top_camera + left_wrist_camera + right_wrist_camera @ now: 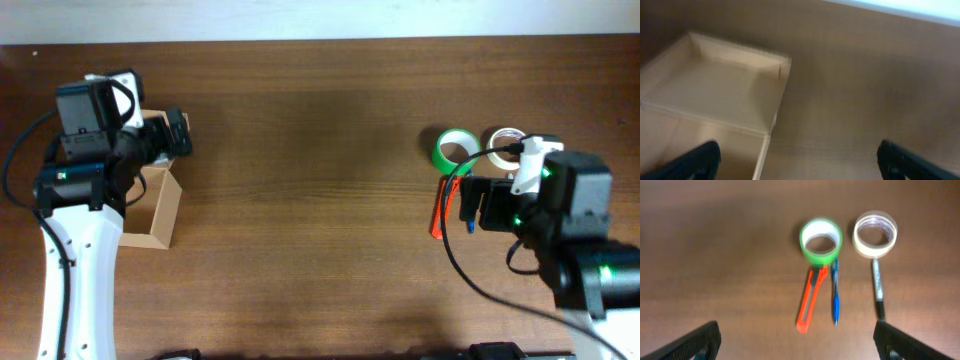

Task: Pack container
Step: 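Grasp the cardboard box edge with the left gripper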

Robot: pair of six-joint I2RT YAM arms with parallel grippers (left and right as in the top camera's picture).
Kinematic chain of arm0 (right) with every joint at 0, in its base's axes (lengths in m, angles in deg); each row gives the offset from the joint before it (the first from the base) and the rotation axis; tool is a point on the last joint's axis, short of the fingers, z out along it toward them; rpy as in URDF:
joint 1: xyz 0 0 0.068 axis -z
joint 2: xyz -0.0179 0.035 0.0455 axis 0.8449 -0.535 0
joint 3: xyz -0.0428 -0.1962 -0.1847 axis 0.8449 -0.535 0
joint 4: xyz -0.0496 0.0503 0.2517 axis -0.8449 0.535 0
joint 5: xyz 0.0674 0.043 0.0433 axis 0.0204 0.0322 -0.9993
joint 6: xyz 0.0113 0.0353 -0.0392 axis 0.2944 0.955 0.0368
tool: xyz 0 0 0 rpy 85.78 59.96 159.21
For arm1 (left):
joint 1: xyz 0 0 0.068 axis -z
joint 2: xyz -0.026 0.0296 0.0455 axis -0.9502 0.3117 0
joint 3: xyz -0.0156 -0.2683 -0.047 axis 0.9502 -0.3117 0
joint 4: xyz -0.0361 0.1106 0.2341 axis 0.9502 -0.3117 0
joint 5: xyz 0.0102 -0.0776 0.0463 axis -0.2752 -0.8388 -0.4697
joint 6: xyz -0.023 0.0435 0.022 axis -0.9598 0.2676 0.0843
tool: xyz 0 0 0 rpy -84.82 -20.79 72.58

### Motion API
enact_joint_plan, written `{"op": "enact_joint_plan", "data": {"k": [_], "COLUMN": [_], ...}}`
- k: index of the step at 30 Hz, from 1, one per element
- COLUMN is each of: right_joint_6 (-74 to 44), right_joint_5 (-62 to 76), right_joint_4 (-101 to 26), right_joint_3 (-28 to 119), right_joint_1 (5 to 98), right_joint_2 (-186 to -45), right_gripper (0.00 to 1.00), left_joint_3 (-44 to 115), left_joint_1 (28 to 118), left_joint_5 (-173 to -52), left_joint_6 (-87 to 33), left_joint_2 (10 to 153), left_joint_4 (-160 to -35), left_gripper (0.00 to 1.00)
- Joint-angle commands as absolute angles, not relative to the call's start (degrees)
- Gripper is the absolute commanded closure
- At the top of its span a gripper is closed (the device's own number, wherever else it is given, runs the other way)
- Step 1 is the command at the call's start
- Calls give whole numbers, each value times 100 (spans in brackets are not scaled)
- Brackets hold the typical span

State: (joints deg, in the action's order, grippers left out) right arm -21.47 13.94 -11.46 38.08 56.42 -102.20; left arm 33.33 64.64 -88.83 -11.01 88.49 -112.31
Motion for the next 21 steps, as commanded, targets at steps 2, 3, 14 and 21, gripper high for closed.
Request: {"op": "enact_joint_plan", "data": {"k": [2, 3, 14, 21], "right_joint_6": [-1784, -1782, -1821, -1823], "right_joint_5": [1099, 944, 684, 837], "right_joint_4": [-860, -849, -1041, -1041], "right_joint_3": [4022, 4029, 4029, 4029], "right_joint_1": [5850, 5872, 5891, 5891], "right_joint_2": [-10760, -10854, -11047, -11047], "right_gripper": [1, 1, 1, 1], "left_joint_3": [3407, 3407, 3407, 3407], "left_joint_1": [6407, 6378, 6007, 5939], "left_joint_5": [-8964, -8966, -8698, -8468], "left_joint_6": [-539, -419, -279, 90], "left_joint_2": [8934, 9000, 10045, 10523], "left_joint_4": [-11828, -11996, -12984, -13012], "left_gripper": [0, 0, 21, 20]}}
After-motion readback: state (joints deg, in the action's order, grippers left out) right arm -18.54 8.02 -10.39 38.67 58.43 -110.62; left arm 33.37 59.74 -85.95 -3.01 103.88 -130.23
